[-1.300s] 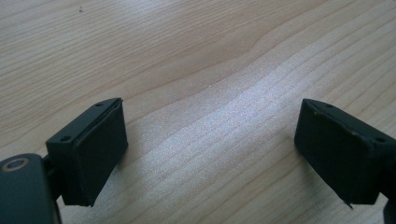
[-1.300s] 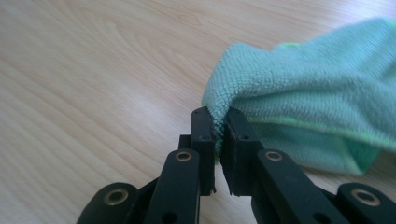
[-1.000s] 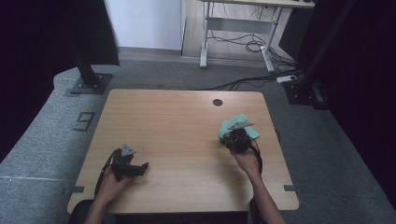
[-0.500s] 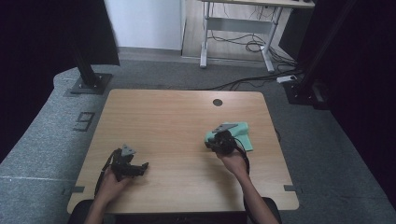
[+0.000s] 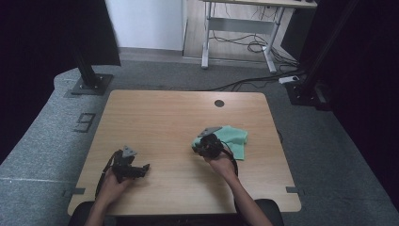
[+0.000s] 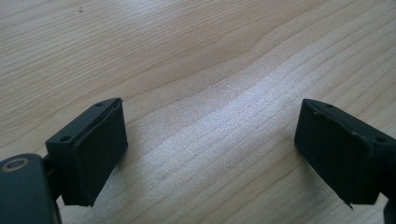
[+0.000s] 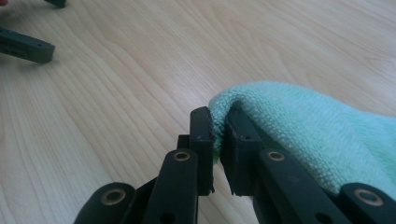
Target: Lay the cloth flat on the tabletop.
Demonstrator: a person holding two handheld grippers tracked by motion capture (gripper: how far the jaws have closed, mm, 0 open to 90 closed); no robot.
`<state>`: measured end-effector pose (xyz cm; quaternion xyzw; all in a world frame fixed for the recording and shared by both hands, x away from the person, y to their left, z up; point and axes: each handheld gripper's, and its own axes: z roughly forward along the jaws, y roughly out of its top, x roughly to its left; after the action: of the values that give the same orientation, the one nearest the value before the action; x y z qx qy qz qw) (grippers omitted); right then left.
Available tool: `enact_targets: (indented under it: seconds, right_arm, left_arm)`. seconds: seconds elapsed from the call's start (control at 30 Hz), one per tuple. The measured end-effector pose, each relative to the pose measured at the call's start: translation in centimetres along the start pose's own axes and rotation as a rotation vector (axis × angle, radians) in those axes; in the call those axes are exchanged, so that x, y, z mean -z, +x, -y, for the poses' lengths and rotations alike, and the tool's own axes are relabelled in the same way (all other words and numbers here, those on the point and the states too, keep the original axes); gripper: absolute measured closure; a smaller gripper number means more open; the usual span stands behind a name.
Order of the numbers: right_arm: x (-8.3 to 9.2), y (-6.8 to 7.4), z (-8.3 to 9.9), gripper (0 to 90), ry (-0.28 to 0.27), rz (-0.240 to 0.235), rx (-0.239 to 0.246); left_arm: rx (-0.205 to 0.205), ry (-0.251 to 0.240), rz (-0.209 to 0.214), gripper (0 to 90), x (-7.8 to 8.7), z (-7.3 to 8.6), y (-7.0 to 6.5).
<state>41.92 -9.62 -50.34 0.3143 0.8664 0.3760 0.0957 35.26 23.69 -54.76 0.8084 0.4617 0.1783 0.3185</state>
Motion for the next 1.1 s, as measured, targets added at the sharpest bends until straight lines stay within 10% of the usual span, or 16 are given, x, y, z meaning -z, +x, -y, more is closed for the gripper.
enact_targets:
  seconds: [0.87, 1.1]
  right_arm:
    - [-5.4, 5.9, -2.1, 79.3, 0.031, -0.113, 0.104]
    - [-4.9, 5.4, -2.0, 49.4, 0.036, -0.094, 0.101]
  left_arm:
    - [-0.001, 0.001, -0.002, 9.2, 0.0, 0.0, 0.0]
    - [-0.001, 0.001, -0.001, 9.2, 0.0, 0.0, 0.0]
